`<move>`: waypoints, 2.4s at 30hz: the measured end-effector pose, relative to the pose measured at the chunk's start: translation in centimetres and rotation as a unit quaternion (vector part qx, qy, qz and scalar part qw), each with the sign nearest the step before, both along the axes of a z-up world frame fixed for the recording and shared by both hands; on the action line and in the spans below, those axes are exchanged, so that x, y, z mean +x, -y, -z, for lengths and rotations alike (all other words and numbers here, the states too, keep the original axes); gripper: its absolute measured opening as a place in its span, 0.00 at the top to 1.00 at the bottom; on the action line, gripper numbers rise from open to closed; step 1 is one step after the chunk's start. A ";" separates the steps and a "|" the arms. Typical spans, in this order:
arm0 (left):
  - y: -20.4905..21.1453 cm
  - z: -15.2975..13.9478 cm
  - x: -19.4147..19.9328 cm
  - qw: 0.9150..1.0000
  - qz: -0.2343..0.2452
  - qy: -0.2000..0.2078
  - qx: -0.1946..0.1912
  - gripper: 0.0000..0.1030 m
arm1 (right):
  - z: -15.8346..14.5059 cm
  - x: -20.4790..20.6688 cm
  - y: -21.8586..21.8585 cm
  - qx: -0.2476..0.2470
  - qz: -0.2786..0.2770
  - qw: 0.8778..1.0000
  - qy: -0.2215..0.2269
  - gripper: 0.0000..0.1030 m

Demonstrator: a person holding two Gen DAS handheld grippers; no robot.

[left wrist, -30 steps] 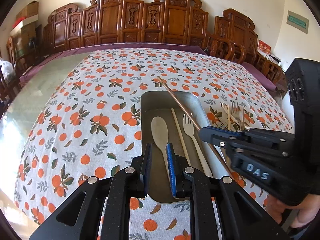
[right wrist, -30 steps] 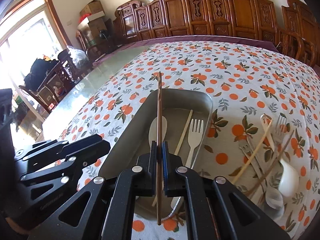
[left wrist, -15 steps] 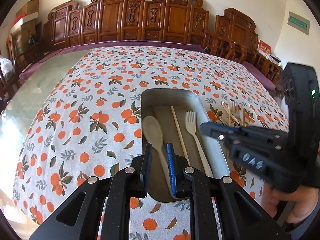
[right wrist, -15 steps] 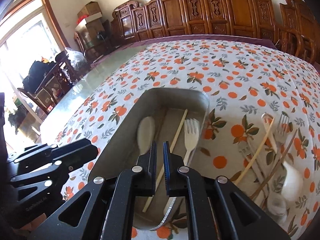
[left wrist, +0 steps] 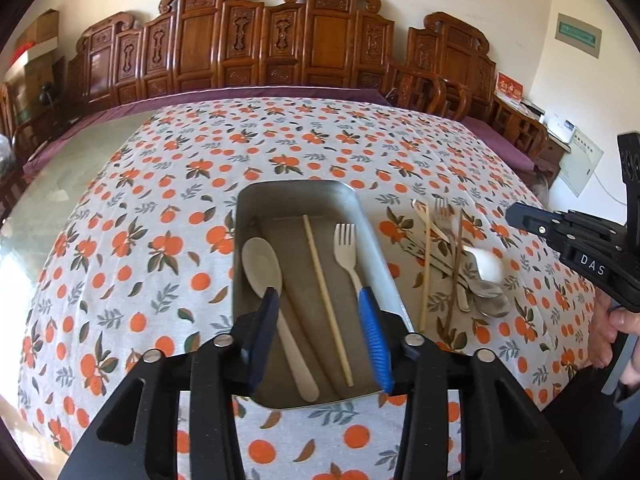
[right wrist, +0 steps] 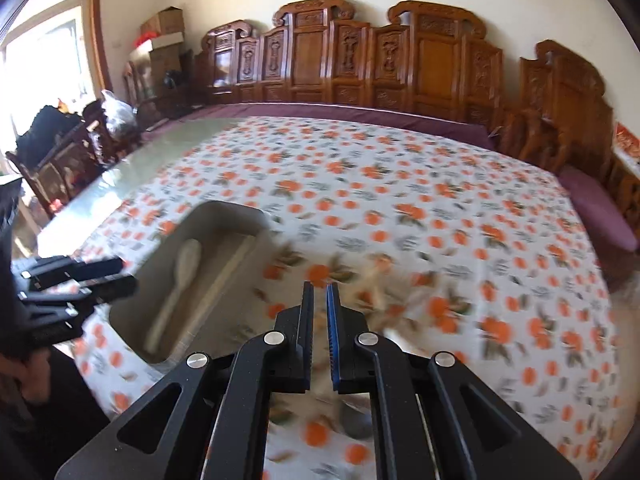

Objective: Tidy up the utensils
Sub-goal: 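Lower the held chopstick into the tray and open the right tool, then move both tools back toward the remaining utensil pile, then grasp a wooden chopstick from the pile with the left tool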

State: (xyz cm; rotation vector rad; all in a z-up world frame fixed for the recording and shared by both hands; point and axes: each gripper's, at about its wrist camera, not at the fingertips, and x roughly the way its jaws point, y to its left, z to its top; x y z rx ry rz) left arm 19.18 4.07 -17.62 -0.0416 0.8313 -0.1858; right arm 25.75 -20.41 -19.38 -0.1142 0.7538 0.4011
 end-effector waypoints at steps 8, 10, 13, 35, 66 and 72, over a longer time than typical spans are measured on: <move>1.9 0.3 0.0 1.000 0.016 -0.005 0.008 0.46 | 3.5 1.3 3.4 0.004 0.041 0.999 -0.022 0.91; 2.7 0.4 -0.1 1.000 0.025 -0.004 0.015 0.46 | 4.4 1.7 3.9 0.010 0.048 0.998 -0.034 0.91; 4.2 0.4 -0.5 0.999 0.045 0.003 0.024 0.46 | 5.4 1.9 4.4 0.021 0.050 0.997 -0.050 0.89; 12.6 -0.1 1.9 0.989 0.134 -0.035 0.043 0.64 | 5.5 3.2 8.3 0.035 0.084 0.995 -0.049 0.65; 16.6 6.9 8.1 0.983 0.146 -0.107 0.039 0.96 | 5.5 3.7 8.5 0.076 0.077 0.992 -0.064 0.64; 15.5 5.2 7.1 0.985 0.148 -0.087 0.021 0.96 | 5.5 3.4 7.9 0.067 0.069 0.994 -0.058 0.65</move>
